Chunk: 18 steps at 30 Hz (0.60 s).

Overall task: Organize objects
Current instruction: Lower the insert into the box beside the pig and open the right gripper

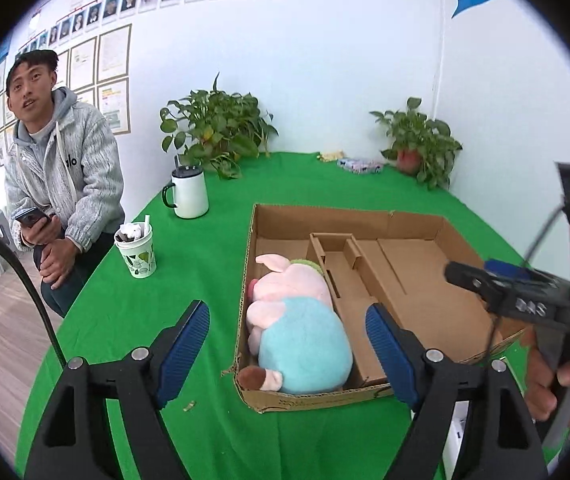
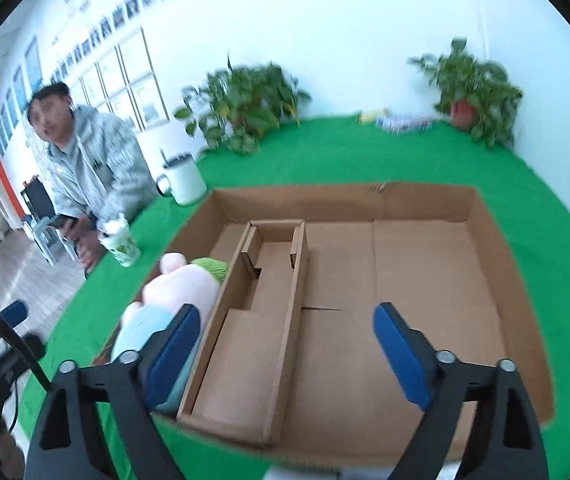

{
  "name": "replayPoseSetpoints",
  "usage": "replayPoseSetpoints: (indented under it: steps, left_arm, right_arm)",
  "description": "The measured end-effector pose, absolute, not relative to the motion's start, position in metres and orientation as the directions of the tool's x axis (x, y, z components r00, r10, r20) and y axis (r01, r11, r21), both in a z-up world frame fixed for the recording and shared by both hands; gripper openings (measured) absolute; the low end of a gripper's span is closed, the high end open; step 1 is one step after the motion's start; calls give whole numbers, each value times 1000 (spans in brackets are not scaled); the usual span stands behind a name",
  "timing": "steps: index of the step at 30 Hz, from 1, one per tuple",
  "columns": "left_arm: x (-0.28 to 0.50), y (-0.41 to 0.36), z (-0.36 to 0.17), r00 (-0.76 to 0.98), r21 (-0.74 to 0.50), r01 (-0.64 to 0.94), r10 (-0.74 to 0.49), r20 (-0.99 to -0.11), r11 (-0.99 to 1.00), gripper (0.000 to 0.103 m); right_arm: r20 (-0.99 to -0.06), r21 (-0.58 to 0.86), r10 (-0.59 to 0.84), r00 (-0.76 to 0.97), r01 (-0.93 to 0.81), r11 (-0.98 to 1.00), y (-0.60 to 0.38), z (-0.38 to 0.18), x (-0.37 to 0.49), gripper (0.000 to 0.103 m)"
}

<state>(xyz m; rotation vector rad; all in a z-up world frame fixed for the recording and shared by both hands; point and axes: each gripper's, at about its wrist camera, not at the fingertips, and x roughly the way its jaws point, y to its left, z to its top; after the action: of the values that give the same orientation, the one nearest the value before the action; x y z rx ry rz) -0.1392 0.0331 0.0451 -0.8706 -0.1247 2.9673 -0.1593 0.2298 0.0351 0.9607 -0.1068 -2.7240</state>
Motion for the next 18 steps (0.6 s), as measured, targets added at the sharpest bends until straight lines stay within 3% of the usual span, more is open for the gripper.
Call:
replayPoseSetpoints:
  steps: [7, 8, 9, 11, 12, 14, 15, 16, 17, 18]
  left_arm:
    - [-119, 38, 44, -866, -161, 21, 62, -496, -987, 80]
    - [-118, 40, 43, -867, -161, 22, 61, -495, -987, 80]
    - [-117, 42, 42, -867, -158, 26, 56, -495, -987, 80]
    - [-113, 46, 41, -871, -150, 28, 50, -489, -988, 80]
    - [-110, 49, 40, -875, -148, 30, 45, -482, -989, 80]
    - [-103, 53, 41, -882, -144, 20, 51, -469, -989, 77]
    - [-100, 56, 41, -880, -143, 7, 62, -471, -990, 51]
    - [-102, 60, 40, -862, -142, -17, 87, -499, -990, 15]
    - [-102, 63, 37, -850, -142, -33, 103, -517, -989, 5]
    - [-101, 66, 35, -844, -142, -46, 114, -524, -989, 5]
  right_arm:
    - [-576, 127, -250, -778, 217, -968, 247, 43, -76, 91]
    - [-569, 114, -243, -786, 217, -970, 249, 42, -65, 87]
    - [-562, 104, -240, -792, 220, -970, 250, 41, -55, 81]
    - [-571, 86, -219, -791, 207, -974, 252, 37, -40, 35]
    - [-578, 76, -202, -790, 194, -978, 256, 36, -33, 29]
    - [-586, 74, -200, -785, 195, -978, 259, 31, -22, 30]
    - [-584, 76, -211, -784, 206, -976, 260, 29, -18, 33]
    - [-585, 75, -212, -783, 209, -975, 261, 27, -14, 49]
    - [-582, 80, -216, -784, 209, -975, 263, 26, -8, 74]
    - [-574, 93, -231, -786, 217, -972, 265, 23, -5, 83]
